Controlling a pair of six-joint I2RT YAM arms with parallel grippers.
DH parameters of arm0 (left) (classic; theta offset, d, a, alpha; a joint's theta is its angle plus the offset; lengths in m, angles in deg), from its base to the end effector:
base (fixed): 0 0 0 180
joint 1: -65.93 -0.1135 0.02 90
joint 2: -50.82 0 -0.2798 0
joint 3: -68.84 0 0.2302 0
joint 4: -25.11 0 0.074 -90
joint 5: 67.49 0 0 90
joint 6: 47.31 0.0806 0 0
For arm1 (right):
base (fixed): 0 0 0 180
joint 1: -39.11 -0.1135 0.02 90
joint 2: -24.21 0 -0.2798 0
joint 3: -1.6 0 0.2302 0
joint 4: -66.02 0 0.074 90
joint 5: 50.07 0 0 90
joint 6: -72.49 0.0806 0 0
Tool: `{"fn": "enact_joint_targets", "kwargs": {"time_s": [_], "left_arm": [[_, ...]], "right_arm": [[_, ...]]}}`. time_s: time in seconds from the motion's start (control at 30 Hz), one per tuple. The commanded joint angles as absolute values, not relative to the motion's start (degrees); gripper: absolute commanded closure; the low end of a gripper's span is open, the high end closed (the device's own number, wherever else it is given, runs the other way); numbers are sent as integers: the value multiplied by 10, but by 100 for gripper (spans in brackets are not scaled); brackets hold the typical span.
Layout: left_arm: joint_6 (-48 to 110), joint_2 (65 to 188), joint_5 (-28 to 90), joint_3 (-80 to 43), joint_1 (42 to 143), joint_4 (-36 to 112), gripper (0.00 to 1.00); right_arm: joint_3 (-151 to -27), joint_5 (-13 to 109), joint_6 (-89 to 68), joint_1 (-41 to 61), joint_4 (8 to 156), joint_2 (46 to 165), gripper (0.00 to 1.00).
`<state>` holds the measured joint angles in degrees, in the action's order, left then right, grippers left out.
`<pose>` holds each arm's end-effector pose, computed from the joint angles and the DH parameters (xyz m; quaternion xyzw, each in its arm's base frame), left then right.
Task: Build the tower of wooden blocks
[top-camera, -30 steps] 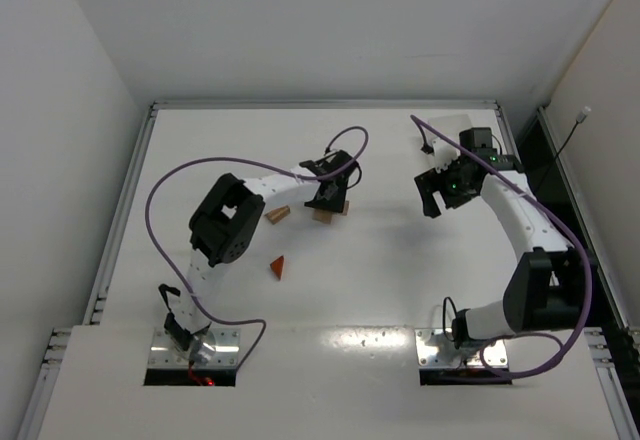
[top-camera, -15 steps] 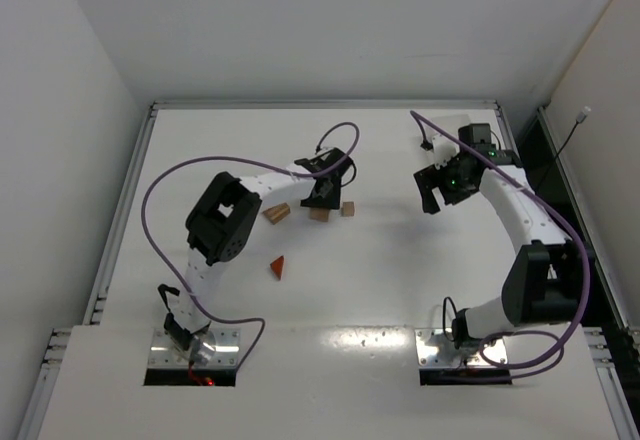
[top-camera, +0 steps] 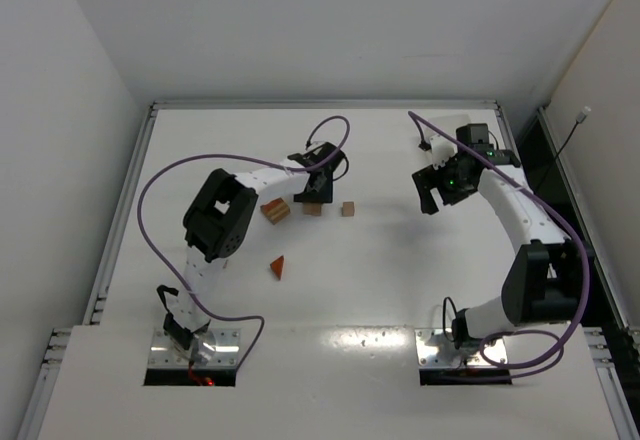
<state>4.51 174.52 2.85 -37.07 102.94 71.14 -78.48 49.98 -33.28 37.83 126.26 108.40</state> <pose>0.3841 -0.2556 0.1414 -0.0485 0.9593 -0.0044 0.2783 0.2873 0.0205 0.2371 -0.1632 0.9577 0.0568 0.2301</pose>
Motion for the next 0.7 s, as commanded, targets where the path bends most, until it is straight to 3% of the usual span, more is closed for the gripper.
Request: {"fn": "enact_joint_targets", "kwargs": {"time_s": [0.0, 0.1, 0.23, 0.33, 0.5, 0.67], "left_arm": [[45, 1781, 43, -364, 1027, 738, 79], [51, 1781, 43, -364, 1027, 738, 48], [51, 1770, 38, -352, 1027, 727, 23], [51, 1760, 31, -339, 1027, 722, 15], [90, 1712, 4, -339, 1027, 722, 14], [202, 1577, -25, -344, 1042, 722, 14]], "right_arm": [[-805, 506, -324, 376, 1257, 1086, 17], [-805, 506, -324, 376, 1257, 1086, 17], [-805, 500, -330, 376, 1257, 1086, 17], [-799, 500, -330, 376, 1257, 1079, 17], [-793, 500, -341, 371, 1252, 1067, 17], [-765, 497, -396, 359, 1235, 1030, 17]]}}
